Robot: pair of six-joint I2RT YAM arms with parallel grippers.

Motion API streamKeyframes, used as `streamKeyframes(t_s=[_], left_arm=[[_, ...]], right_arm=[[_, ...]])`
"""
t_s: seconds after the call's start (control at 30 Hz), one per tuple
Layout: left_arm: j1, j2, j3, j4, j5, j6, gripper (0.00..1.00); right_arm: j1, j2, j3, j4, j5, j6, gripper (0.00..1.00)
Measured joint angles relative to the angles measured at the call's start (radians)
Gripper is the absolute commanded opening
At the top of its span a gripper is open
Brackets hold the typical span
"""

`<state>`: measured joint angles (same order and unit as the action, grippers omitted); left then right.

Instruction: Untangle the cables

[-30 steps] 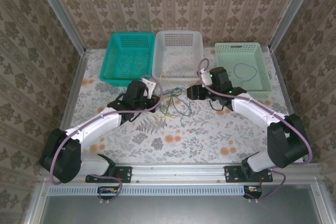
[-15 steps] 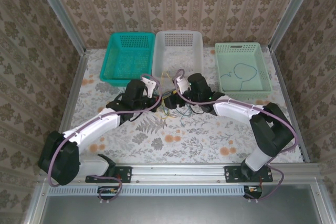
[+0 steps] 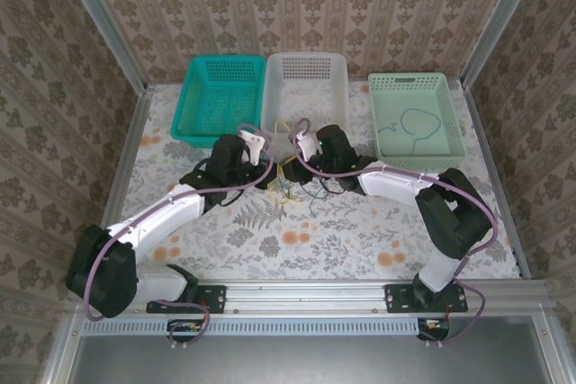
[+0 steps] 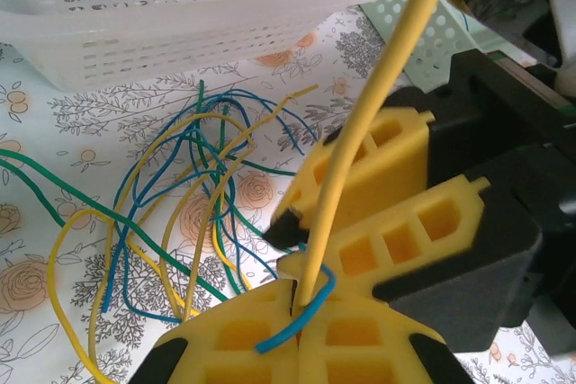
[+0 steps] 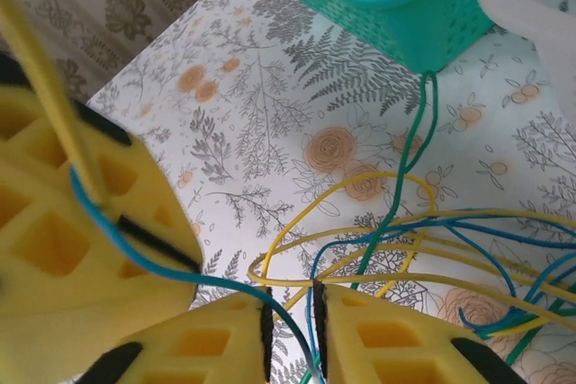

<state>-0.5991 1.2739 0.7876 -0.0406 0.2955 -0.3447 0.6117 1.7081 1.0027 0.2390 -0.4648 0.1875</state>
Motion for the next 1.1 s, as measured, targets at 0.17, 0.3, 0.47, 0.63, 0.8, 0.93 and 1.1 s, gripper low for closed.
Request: streamKeyframes(t_s=[0.17,0.3,0.47,0.63,0.8,0.93,1.1], left_arm=[[0.006,0.000,-0.005,0.003,0.001,-0.006,0.11],[0.006,-0.006,-0.005,0.000,-0.003,-0.007,0.11],[0.018,-0.054,-0.005,-0.020,-0.011,-0.006,0.10],[0.019,-0.111,-0.003,-0.028,-0.014,-0.007,0.09],[0.019,-0.124,0.004,-0.035,-0.011,-0.012,0.08],[0.019,-0.124,0.004,-0.037,-0.006,-0.024,0.07],[0.018,-0.124,0.004,-0.028,-0.003,-0.046,0.06]], right_arm=[[0.000,-0.024,-0.032,-0.002,0.002,0.008,0.03],[-0.001,-0.091,-0.058,-0.042,0.036,0.018,0.00],[-0.017,-0.167,-0.062,-0.164,0.145,0.012,0.00],[-0.033,-0.172,-0.061,-0.331,0.280,-0.003,0.16],[-0.038,-0.172,-0.063,-0.405,0.389,0.015,0.52],[-0.038,-0.186,-0.097,-0.396,0.402,0.027,0.68],[-0.030,-0.222,-0.133,-0.393,0.397,0.035,0.72]])
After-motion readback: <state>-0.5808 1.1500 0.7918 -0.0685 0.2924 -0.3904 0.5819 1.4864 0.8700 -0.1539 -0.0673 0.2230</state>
